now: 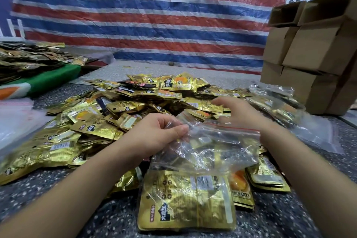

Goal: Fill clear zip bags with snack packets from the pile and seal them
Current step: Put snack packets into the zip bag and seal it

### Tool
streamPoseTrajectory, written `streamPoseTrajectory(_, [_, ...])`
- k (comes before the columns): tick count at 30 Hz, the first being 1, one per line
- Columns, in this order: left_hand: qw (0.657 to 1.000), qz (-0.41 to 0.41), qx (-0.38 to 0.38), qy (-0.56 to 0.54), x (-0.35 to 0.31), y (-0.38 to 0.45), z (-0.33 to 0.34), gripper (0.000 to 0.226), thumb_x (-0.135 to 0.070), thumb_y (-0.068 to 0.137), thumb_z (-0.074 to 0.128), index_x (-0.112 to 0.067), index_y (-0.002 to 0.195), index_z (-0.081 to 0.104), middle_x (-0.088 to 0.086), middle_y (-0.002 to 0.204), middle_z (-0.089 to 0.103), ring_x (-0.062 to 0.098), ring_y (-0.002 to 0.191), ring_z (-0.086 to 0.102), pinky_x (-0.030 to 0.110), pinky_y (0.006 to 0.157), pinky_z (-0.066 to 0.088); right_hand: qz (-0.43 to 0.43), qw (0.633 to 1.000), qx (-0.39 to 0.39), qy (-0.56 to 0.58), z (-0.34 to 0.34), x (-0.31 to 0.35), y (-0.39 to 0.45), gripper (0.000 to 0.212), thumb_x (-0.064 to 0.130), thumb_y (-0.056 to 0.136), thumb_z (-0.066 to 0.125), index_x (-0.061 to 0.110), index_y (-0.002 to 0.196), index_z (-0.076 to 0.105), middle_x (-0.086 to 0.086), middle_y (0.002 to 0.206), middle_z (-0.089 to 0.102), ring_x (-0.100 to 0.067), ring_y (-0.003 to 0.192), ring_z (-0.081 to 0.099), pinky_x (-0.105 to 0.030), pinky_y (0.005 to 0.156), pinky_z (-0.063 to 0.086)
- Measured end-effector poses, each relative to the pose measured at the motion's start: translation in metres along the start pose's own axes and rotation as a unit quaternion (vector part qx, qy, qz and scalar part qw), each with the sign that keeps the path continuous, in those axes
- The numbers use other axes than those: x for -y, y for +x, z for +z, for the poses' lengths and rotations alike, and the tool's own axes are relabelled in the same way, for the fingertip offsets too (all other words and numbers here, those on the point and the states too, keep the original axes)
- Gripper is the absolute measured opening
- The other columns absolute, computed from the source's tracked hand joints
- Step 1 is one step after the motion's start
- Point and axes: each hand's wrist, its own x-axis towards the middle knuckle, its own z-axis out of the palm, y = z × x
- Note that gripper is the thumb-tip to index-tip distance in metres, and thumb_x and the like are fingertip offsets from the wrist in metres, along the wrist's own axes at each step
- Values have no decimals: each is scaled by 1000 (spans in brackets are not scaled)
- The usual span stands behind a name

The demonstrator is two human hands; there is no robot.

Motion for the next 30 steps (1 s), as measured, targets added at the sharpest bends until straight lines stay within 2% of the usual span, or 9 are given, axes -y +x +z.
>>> streamPoseTrajectory(4, [1000, -1, -1, -10, 1, 1, 1, 16, -23, 90, 68, -11, 86, 77, 10, 77, 74, 13, 59, 63, 24, 51, 53, -15, 998, 29, -62, 8, 1, 32, 62, -4, 88, 51, 19, 145, 46, -3, 150, 47, -21, 139, 41, -35, 112, 36])
streamPoseTrajectory(7, [1000, 2, 2, -12, 1, 1, 1, 16, -23, 90, 68, -10, 86, 76, 5, 72, 72, 12, 57, 62, 21, 48, 49, -27, 991, 82, -102, 16, -2, 54, 73, -9, 86, 47, 22, 151, 38, -3, 155, 40, -22, 141, 39, -35, 113, 35])
streamPoseTrajectory(11, [1000, 8, 1, -8, 2, 2, -1, 16, -26, 90, 68, -14, 85, 77, 7, 73, 72, 14, 57, 62, 23, 48, 50, -48, 980, 114, -155, 22, -9, 75, 72, -7, 88, 47, 28, 151, 38, -4, 153, 43, -26, 136, 44, -39, 110, 40])
streamPoseTrajectory(14, [1000, 4, 9, -12, 2, 3, -1, 16, -28, 89, 68, -16, 85, 78, 14, 80, 73, 19, 62, 63, 28, 52, 54, -47, 977, 105, -179, 22, -15, 82, 72, -4, 91, 49, 35, 150, 36, -2, 144, 53, -25, 126, 53, -44, 104, 47])
streamPoseTrajectory(18, [1000, 5, 9, -13, 3, 3, -1, 17, -28, 89, 68, -14, 85, 77, 16, 83, 73, 19, 64, 63, 31, 56, 55, -79, 963, 108, -235, 23, -15, 86, 73, -2, 90, 54, 32, 150, 31, -5, 126, 61, -27, 106, 60, -44, 88, 54])
streamPoseTrajectory(20, [1000, 5, 8, -15, 3, 2, -1, 18, -27, 90, 68, -12, 85, 77, 17, 82, 73, 19, 64, 62, 32, 55, 55, -99, 961, 103, -236, 25, -15, 86, 75, 1, 90, 55, 27, 152, 22, -4, 112, 61, -26, 89, 58, -40, 76, 50])
streamPoseTrajectory(22, [1000, 6, 11, -16, 3, 2, -1, 19, -26, 90, 67, -11, 86, 77, 13, 77, 71, 18, 64, 61, 33, 57, 55, -116, 967, 87, -208, 28, -19, 86, 77, 6, 90, 58, 27, 151, 16, -5, 111, 59, -27, 88, 58, -43, 75, 51])
streamPoseTrajectory(26, [1000, 5, 8, -15, 4, 2, 0, 19, -26, 91, 67, -11, 85, 76, 2, 72, 71, 13, 59, 61, 27, 52, 54, -128, 965, 0, -227, 30, -30, 84, 66, 6, 88, 57, 27, 142, 24, -9, 120, 59, -29, 90, 59, -49, 76, 54])
streamPoseTrajectory(30, [1000, -4, 10, -10, 5, 1, 0, 18, -28, 89, 68, -13, 84, 76, 5, 72, 71, 12, 59, 62, 25, 52, 52, -125, 954, -16, -272, 32, -30, 82, 50, 17, 90, 49, 20, 139, 41, -7, 126, 57, -29, 102, 59, -38, 75, 48])
